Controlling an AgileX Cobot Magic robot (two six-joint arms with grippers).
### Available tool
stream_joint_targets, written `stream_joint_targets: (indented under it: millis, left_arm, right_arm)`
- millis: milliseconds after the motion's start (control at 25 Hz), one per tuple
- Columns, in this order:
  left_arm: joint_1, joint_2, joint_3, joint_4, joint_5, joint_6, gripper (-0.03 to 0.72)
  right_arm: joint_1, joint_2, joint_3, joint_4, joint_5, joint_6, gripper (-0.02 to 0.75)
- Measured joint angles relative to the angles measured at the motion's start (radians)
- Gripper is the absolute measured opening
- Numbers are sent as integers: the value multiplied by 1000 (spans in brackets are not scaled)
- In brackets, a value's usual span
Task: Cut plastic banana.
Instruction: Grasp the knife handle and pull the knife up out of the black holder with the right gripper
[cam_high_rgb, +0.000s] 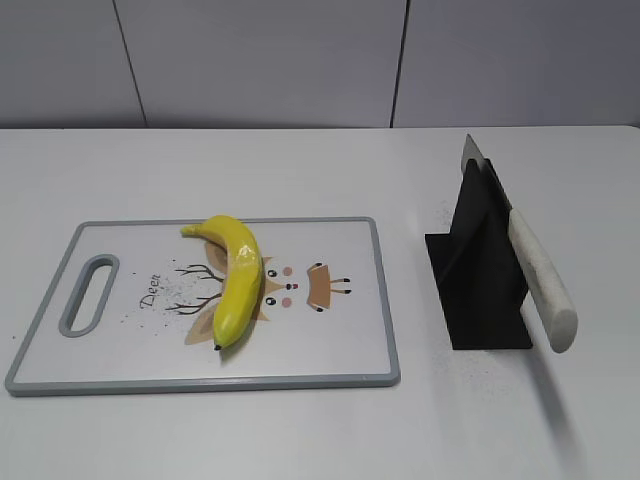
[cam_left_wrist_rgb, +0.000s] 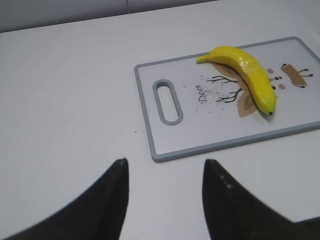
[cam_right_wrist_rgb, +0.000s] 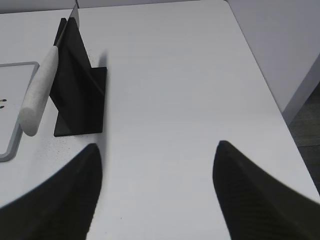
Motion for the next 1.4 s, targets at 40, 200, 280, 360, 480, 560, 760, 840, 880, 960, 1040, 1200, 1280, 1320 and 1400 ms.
stream_joint_targets:
  millis: [40, 200, 280, 360, 480, 560, 760, 840, 880, 960, 1040, 1200, 1280, 1320, 1400]
  left_arm:
    - [0, 0, 0, 0, 0, 0, 463]
    - [0, 0, 0, 0, 0, 0, 463]
    - [0, 0, 0, 0, 0, 0, 461]
    - [0, 0, 0, 0, 0, 0, 461]
    - [0, 0, 0, 0, 0, 0, 461]
    - [0, 0, 0, 0, 0, 0, 456]
    - [0, 0, 0, 0, 0, 0, 445]
    - [0, 0, 0, 0, 0, 0, 444]
    - [0, 0, 0, 0, 0, 0, 444]
    - [0, 0, 0, 0, 0, 0, 444]
    - [0, 0, 0, 0, 0, 0, 444]
    - [0, 0, 0, 0, 0, 0, 444]
    - [0, 0, 0, 0, 0, 0, 444]
    - [0, 0, 0, 0, 0, 0, 444]
    - [0, 0, 0, 0, 0, 0, 444]
  right_arm:
    - [0, 0, 0, 0, 0, 0, 526]
    - [0, 0, 0, 0, 0, 0, 526]
    - [0, 0, 0, 0, 0, 0, 526]
    - [0, 0, 0, 0, 0, 0, 526]
    - [0, 0, 0, 0, 0, 0, 526]
    - [0, 0, 0, 0, 0, 0, 526]
    - [0, 0, 0, 0, 0, 0, 526]
    - [0, 0, 0, 0, 0, 0, 526]
    - [0, 0, 0, 0, 0, 0, 526]
    - [0, 0, 0, 0, 0, 0, 526]
    - [0, 0, 0, 0, 0, 0, 526]
    - [0, 0, 0, 0, 0, 0, 526]
    - [0, 0, 0, 0, 0, 0, 526]
    - [0, 0, 0, 0, 0, 0, 526]
    - [0, 0, 0, 0, 0, 0, 526]
